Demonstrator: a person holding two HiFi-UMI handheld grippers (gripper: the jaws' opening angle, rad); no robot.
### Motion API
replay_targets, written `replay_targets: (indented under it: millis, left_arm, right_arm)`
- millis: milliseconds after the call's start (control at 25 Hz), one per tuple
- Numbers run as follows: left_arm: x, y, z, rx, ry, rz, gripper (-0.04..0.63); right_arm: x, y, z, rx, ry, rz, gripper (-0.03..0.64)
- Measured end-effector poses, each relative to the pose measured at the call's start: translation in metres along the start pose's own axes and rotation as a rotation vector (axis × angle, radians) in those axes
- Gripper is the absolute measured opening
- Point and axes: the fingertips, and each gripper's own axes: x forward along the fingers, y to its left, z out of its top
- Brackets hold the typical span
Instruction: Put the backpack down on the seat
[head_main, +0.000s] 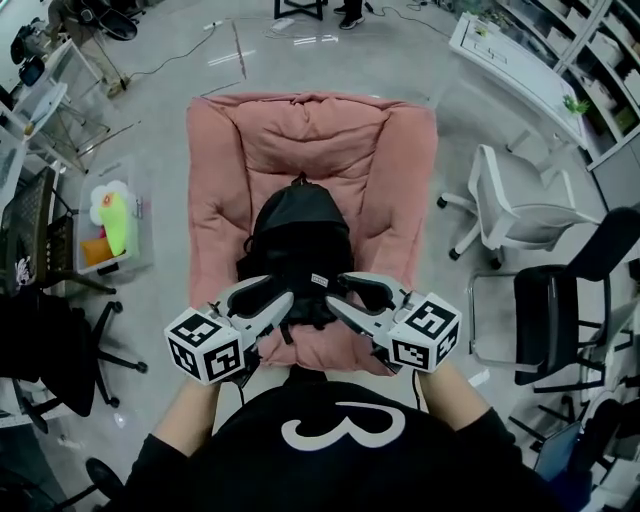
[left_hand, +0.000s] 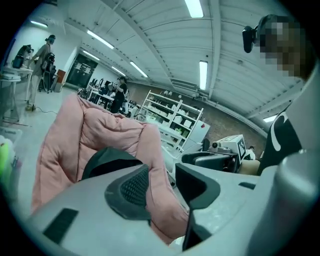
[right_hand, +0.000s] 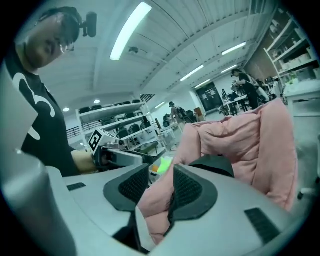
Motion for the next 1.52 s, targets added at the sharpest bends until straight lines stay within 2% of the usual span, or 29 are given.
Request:
replay_targets:
  millis: [40,120,200,440,720,960,1520]
  left_arm:
    - [-0.004,-0.012,0.002,0.003,-0.016,0.005,0.155]
    - [-0.011,-0.036,0.006,0.016,-0.054,0.016,0.045]
    - [-0.018,-0.062,0.01,0.032,-0.087,0.008,0.009]
    - [-0.037,-0.128,0.008,0.099,-0.124,-0.002,0.006]
    - [-0.058,-0.176,-0.004,0.136,-0.157,0.042,0.006]
    - [-0.072,-0.199,-0.016,0.151,-0.165,0.084,0.006]
    - [-0.087,-0.251,-0.03,0.199,-0.186,0.121,0.006]
  right_arm:
    - [-0.007,0.011,0.003,-0.025,-0.001,0.013,0.144]
    - [-0.024,0.029,0.008,-0.067,-0.011,0.024,0.088]
    - [-0.042,0.042,0.013,-0.061,-0.042,0.037,0.017]
    - [-0.087,0.072,0.018,0.017,-0.123,0.077,0.003]
    - [-0.124,0.103,0.014,-0.017,-0.126,0.081,0.003]
    - [-0.144,0.124,0.005,-0.06,-0.113,0.079,0.003]
    - [-0.187,0.157,-0.001,-0.044,-0.134,0.101,0.003]
